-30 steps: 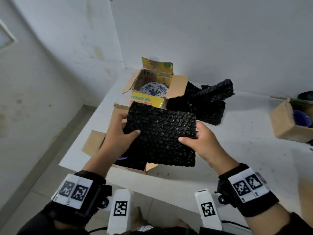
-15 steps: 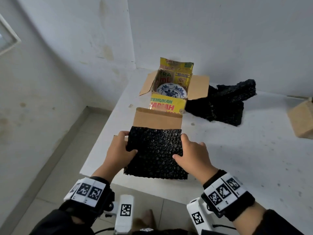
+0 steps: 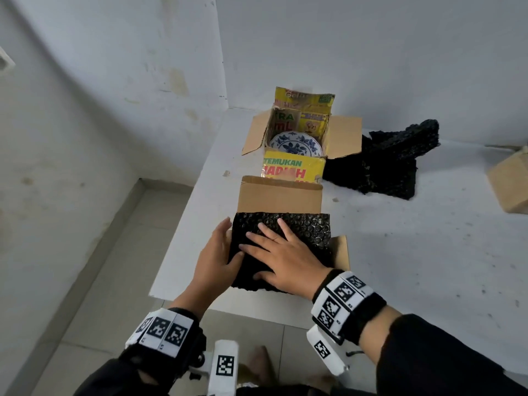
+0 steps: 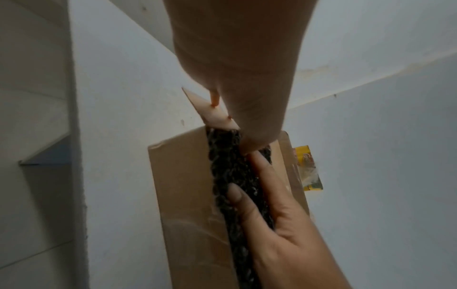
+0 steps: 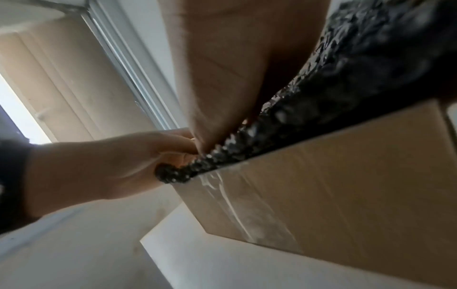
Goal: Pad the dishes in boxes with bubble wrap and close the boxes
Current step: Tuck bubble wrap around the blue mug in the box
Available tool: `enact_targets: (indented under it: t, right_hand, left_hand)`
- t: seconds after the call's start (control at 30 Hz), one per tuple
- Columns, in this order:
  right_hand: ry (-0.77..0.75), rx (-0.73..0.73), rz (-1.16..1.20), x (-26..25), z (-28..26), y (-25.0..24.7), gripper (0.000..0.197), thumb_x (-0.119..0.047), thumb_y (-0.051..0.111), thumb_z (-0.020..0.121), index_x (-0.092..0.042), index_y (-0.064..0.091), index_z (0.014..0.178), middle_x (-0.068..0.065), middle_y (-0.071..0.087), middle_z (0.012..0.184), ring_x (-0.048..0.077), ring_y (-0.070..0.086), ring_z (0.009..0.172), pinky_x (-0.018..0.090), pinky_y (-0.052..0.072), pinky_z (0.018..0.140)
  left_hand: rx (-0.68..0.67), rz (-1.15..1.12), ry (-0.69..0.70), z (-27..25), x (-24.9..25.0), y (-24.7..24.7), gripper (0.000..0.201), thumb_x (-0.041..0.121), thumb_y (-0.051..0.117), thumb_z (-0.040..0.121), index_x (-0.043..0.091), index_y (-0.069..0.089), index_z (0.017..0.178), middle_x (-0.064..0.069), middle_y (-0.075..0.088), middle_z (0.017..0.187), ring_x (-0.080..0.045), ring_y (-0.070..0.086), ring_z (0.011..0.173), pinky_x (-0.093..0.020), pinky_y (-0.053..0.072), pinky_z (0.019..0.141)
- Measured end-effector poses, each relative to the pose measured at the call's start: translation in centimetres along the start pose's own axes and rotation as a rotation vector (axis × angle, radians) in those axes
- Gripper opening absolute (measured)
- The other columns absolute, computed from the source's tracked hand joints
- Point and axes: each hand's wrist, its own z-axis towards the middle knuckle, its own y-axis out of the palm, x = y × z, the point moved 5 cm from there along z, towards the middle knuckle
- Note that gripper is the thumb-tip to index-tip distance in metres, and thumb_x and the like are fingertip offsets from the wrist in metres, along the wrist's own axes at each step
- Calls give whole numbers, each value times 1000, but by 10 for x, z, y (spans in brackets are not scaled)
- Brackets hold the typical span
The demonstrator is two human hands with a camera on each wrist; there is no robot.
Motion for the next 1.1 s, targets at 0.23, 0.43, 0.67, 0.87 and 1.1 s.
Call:
enact_targets:
  t: [0.23,0.43,0.67,0.87,1.1]
  right_hand:
    - [-54,27,-7,4,8,15,55,-53,40,87,-30,45,137,-4,39,148,26,24,142,50,15,113]
    - [-154,153,-76,-4,17,11,41,-47,44,80,-25,67,106,-3,63,114,28,49,113,40,36,86]
    - [-199,119,-15,-6,26,11,42,-44,42,76,-16,65,98,1,63,102,24,53,99,36,30,86]
    - [-145,-8,28,-10,32,4,41,-44,41,75,-16,62,98,-1,62,101,23,53,99,36,27,87]
    - [-91,242,155,-3,-10,-31,39,-36,67,73,-18,61,107,4,56,122,24,49,118,39,40,100]
  left_hand:
    - [-182,-585,-119,-3,-17,4,49,49,39,89,35,36,136,30,46,131,7,38,130,-9,37,93]
    - [-187,-635,-227,1,-28,7,69,71,42,86,27,45,139,6,43,145,-12,39,135,-33,32,109]
    - [-200,-672,-256,-1,-28,10,66,71,41,86,28,50,135,4,47,143,-14,42,133,-32,34,108]
    - [-194,-634,-236,3,-28,10,60,66,40,90,24,53,132,3,54,135,-17,49,126,-33,37,103]
    - [-253,-623,-201,7,-30,12,47,58,41,94,28,55,129,0,57,133,-21,52,125,-45,38,107]
